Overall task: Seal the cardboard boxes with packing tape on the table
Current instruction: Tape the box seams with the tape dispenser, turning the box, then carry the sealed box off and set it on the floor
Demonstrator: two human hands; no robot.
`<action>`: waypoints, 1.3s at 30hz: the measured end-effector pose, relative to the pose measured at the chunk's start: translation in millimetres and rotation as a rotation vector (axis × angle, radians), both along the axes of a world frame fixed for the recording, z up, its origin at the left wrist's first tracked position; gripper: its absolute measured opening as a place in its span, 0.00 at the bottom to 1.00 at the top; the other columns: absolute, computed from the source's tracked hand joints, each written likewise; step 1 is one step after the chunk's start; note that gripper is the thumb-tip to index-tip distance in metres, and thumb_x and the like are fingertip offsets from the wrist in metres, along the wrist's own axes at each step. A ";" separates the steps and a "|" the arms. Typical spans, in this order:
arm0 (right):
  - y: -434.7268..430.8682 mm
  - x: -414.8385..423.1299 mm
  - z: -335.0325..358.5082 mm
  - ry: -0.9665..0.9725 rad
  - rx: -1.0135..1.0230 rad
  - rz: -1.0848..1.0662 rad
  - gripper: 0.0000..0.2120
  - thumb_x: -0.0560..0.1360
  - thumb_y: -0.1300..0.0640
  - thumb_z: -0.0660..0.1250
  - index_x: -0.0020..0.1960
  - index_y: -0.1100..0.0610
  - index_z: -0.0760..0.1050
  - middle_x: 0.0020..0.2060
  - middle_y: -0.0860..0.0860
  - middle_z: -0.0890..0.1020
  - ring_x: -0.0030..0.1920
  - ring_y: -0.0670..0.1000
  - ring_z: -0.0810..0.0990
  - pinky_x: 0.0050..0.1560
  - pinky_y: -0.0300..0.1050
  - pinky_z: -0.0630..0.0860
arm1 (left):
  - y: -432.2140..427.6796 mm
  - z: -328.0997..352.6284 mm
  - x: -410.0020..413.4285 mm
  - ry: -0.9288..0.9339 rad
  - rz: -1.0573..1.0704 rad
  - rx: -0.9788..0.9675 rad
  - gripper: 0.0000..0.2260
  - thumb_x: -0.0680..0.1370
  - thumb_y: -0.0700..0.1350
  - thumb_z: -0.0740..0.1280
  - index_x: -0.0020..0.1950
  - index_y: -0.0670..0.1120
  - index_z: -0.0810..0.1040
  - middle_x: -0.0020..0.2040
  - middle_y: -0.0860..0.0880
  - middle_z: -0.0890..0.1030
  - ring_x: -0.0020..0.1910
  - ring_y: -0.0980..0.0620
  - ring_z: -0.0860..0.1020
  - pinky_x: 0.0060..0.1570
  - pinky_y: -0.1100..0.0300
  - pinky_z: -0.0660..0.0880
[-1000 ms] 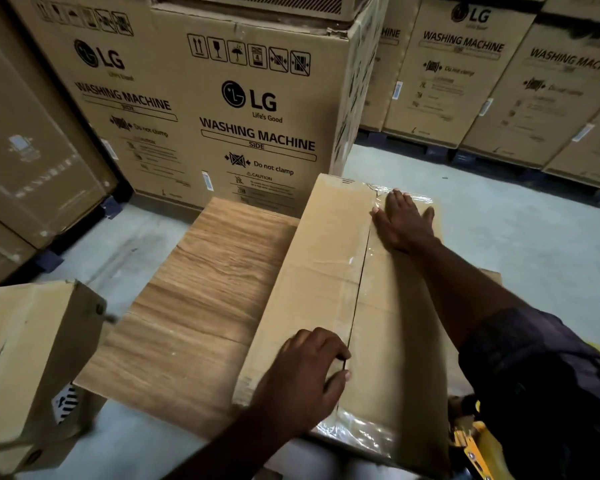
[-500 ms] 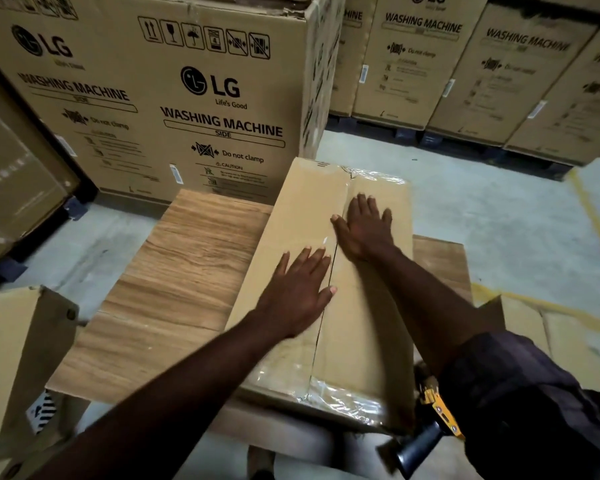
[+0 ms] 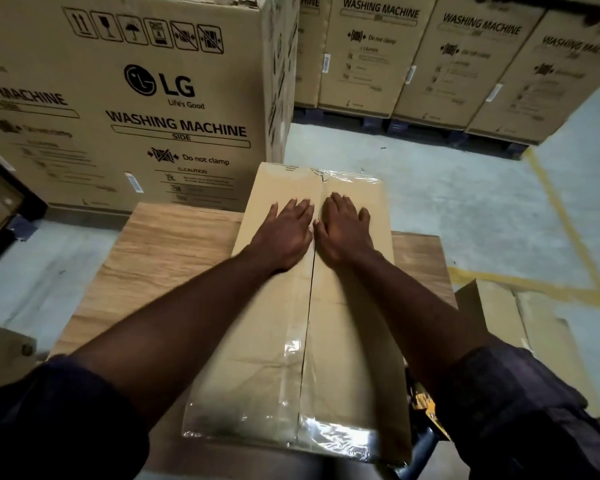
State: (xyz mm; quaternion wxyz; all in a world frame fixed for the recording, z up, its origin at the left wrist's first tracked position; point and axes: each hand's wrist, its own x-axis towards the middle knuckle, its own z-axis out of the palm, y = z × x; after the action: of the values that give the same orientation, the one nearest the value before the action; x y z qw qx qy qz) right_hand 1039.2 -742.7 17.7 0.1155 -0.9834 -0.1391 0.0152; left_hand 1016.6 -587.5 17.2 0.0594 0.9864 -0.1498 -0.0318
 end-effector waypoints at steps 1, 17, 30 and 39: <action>0.2 6.5 2.5 -0.006 -0.007 0.010 0.29 0.84 0.46 0.52 0.81 0.60 0.55 0.81 0.57 0.54 0.81 0.58 0.51 0.77 0.65 0.50 | -0.8 1.7 11.3 0.002 0.010 -0.014 0.26 0.86 0.51 0.49 0.82 0.44 0.51 0.83 0.46 0.53 0.81 0.45 0.51 0.78 0.41 0.49; -15.9 72.9 6.6 -0.043 -0.063 -0.187 0.30 0.82 0.44 0.54 0.77 0.61 0.61 0.79 0.58 0.62 0.78 0.59 0.59 0.75 0.68 0.53 | 27.1 1.3 100.5 -0.059 0.170 -0.043 0.29 0.84 0.56 0.52 0.81 0.44 0.56 0.82 0.45 0.57 0.80 0.46 0.55 0.77 0.42 0.48; -34.3 52.7 2.8 0.102 0.074 -0.398 0.37 0.83 0.38 0.51 0.82 0.62 0.49 0.82 0.56 0.48 0.81 0.60 0.47 0.76 0.69 0.49 | 58.2 -3.1 82.3 -0.026 0.270 -0.302 0.33 0.83 0.58 0.58 0.82 0.42 0.52 0.82 0.42 0.53 0.81 0.44 0.50 0.78 0.44 0.50; -60.6 -8.2 -0.1 0.221 0.379 -0.614 0.42 0.78 0.31 0.56 0.77 0.64 0.57 0.74 0.62 0.68 0.71 0.63 0.70 0.66 0.56 0.70 | 72.5 -9.0 22.7 0.093 0.413 -0.580 0.33 0.81 0.59 0.65 0.82 0.49 0.58 0.81 0.44 0.59 0.78 0.43 0.61 0.73 0.51 0.61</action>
State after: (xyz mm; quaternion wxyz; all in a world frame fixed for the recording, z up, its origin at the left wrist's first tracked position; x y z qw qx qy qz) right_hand 1031.0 -803.3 17.6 0.3087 -0.9330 0.1751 0.0599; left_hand 1039.3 -515.1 8.3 0.3490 0.9354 0.0529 -0.0201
